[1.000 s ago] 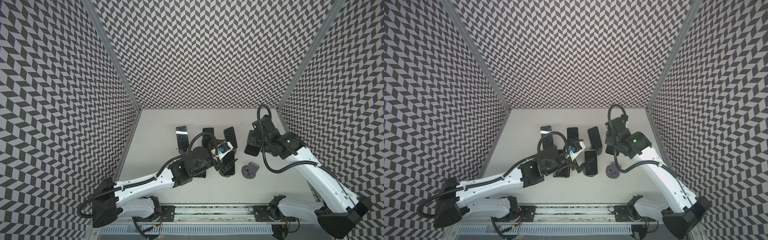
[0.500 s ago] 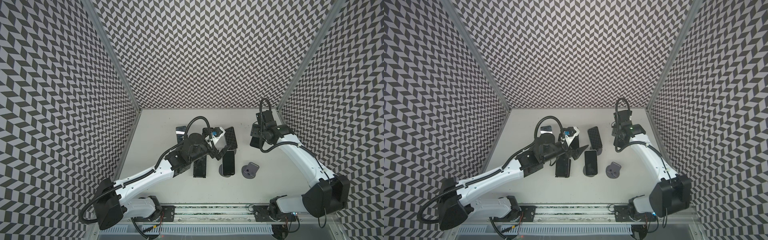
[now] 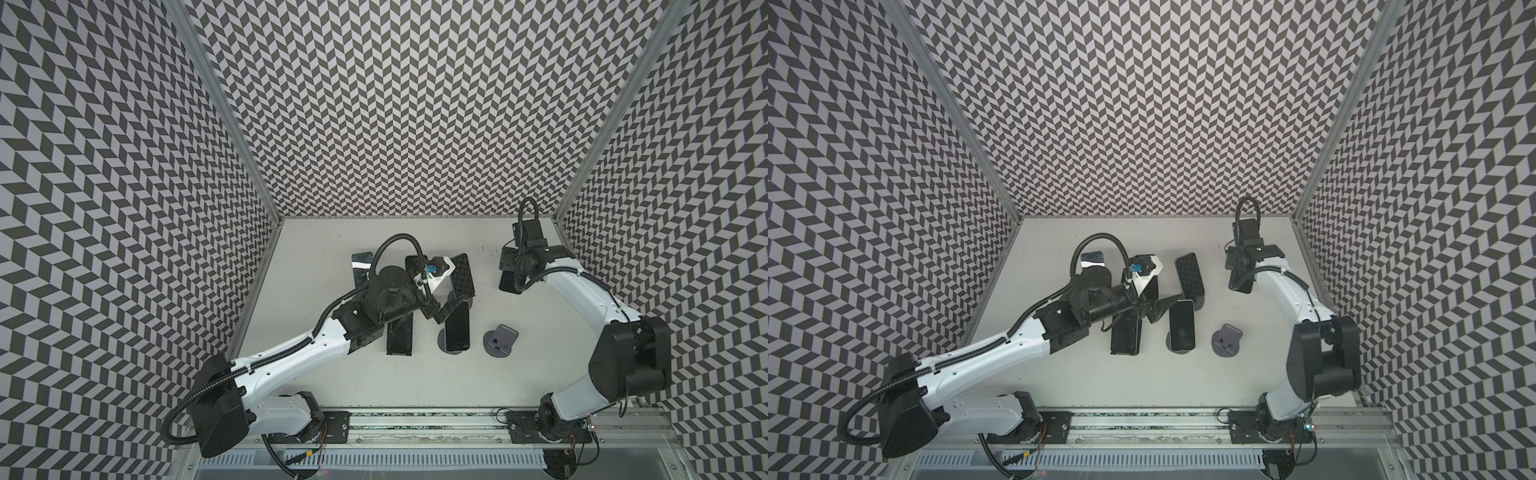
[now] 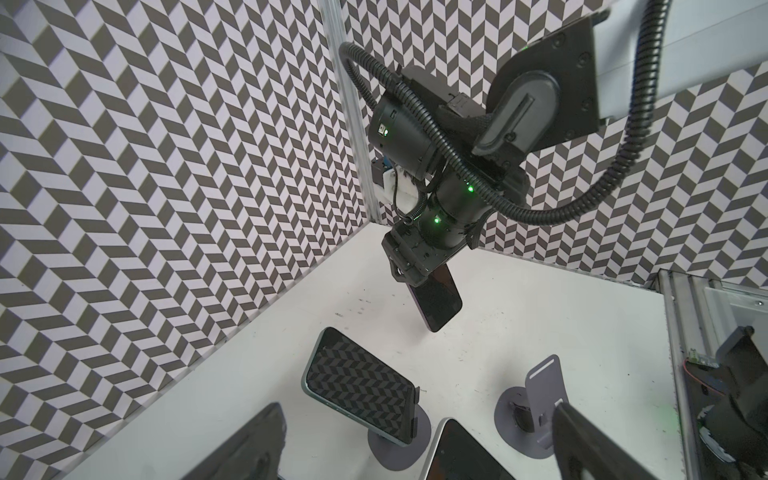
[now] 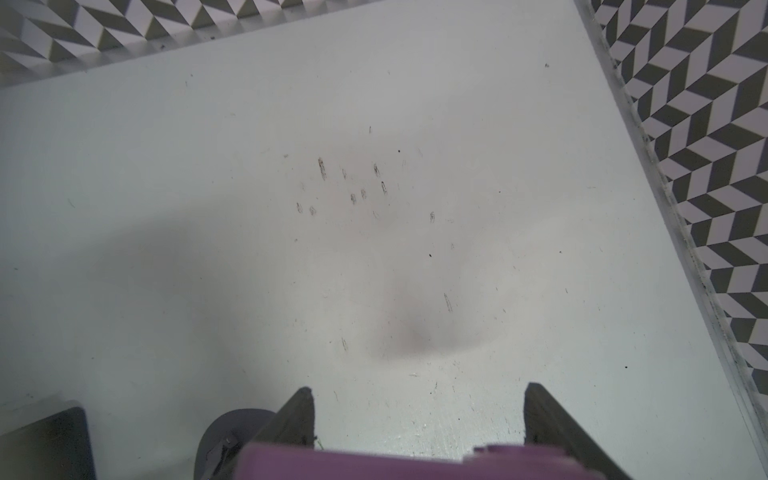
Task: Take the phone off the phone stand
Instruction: 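Carry the purple phone with the right gripper up toward the far wall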
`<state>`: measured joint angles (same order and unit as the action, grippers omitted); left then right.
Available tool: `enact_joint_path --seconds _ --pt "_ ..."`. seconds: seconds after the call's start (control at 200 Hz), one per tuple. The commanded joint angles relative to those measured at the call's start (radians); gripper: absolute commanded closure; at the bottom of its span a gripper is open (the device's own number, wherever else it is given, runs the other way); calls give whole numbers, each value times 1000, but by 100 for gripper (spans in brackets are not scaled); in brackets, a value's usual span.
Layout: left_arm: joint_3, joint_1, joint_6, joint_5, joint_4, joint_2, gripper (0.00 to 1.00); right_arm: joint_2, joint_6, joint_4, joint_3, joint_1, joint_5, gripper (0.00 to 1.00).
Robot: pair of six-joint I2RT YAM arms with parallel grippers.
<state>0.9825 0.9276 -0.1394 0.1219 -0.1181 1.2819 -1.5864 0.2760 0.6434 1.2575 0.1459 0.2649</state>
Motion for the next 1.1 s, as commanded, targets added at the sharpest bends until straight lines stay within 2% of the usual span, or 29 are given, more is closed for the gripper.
enact_joint_path --seconds 0.0,0.245,0.586,0.886,1.096 --pt "43 1 -5 45 -53 41 0 -41 -34 -32 31 -14 -63 46" --pt "84 1 30 63 -60 101 0 -107 -70 -3 62 -27 -111 46" --pt "96 7 102 115 -12 142 0 -223 -111 67 206 -88 -168 45" --pt "124 19 122 126 -8 167 0 -389 -158 193 440 -105 -197 45" --pt "120 19 119 117 16 160 0 -522 -170 299 651 -111 -280 45"
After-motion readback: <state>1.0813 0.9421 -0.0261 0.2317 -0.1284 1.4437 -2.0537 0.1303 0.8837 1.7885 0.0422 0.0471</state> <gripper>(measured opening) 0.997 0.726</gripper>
